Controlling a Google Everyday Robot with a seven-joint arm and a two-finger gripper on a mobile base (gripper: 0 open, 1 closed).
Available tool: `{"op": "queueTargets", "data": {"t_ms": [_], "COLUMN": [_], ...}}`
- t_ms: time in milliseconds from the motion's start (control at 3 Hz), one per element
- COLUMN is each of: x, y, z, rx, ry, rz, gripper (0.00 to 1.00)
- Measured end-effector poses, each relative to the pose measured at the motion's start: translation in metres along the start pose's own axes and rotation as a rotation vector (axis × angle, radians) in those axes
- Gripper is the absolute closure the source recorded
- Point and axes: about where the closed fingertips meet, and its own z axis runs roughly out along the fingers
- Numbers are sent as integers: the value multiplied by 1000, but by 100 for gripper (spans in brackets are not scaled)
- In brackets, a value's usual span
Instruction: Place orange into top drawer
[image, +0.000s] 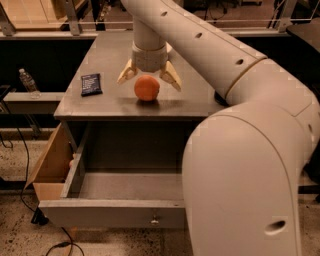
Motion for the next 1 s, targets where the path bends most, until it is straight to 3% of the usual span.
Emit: {"op": "queueTargets", "data": {"t_ms": [333,1000], "x": [3,7], "y": [-10,-21], "z": [1,-4], "rx": [-12,-29], "ry": [5,19], "rz": [-14,-30], "gripper": [0,41]}}
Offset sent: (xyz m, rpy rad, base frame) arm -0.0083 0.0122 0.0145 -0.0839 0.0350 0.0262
